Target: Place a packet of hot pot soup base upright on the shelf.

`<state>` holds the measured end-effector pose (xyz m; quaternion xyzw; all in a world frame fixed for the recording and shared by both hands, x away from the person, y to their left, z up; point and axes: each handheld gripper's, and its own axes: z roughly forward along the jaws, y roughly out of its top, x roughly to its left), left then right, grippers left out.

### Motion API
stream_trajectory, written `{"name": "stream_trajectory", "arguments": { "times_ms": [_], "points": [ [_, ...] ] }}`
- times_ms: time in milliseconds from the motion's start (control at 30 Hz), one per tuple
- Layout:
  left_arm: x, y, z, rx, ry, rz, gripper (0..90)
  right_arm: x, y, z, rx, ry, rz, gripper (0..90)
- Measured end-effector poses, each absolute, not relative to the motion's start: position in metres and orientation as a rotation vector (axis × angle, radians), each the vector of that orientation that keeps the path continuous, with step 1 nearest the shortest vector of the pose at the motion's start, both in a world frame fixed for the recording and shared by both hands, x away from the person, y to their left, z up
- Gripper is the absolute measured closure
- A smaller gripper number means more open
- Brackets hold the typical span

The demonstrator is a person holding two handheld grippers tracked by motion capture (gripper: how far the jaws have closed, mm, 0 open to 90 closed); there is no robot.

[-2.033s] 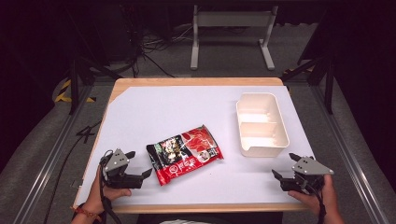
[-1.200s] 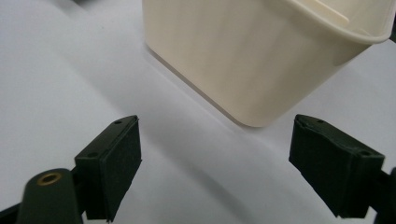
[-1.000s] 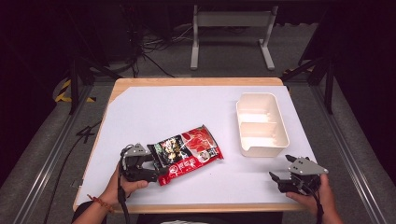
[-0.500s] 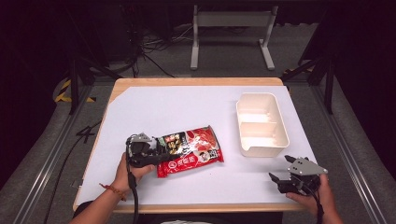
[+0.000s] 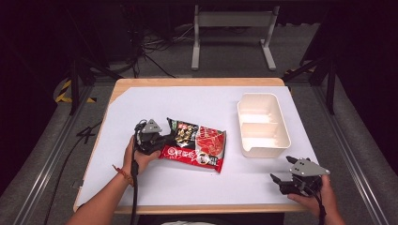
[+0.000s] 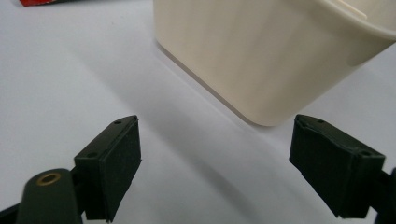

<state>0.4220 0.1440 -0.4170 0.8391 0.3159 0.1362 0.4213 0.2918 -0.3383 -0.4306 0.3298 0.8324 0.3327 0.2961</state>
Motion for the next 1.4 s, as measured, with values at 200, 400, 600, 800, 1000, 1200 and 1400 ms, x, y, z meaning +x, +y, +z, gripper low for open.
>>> {"name": "stream_trajectory", "arguments": {
  "times_ms": [200, 400, 600, 800, 1000, 1200, 1400],
  "points": [
    [0.421, 0.136, -0.394, 2.064, 0.698, 0.431, 89.0, 0.292, -0.338, -0.431, 0.888, 2.208, 0.887, 16.1],
    [0.419, 0.124, -0.375, 2.029, 0.605, 0.467, 89.3, 0.293, -0.338, -0.432, 0.888, 2.209, 0.885, 16.1],
    [0.414, 0.102, -0.347, 1.997, 0.495, 0.507, 89.5, 0.293, -0.338, -0.432, 0.891, 2.208, 0.882, 16.1],
    [0.408, 0.079, -0.325, 2.004, 0.404, 0.55, 89.5, 0.292, -0.339, -0.432, 0.883, 2.208, 0.883, 16.1],
    [0.405, 0.063, -0.31, 2.005, 0.344, 0.561, 89.7, 0.293, -0.338, -0.433, 0.881, 2.215, 0.877, 16.1],
    [0.402, 0.049, -0.296, 1.991, 0.3, 0.584, 89.8, 0.293, -0.339, -0.432, 0.885, 2.209, 0.884, 16.1],
    [0.404, 0.04, -0.289, 1.992, 0.283, 0.593, 89.8, 0.293, -0.339, -0.432, 0.886, 2.212, 0.884, 16.1]
  ]
}}
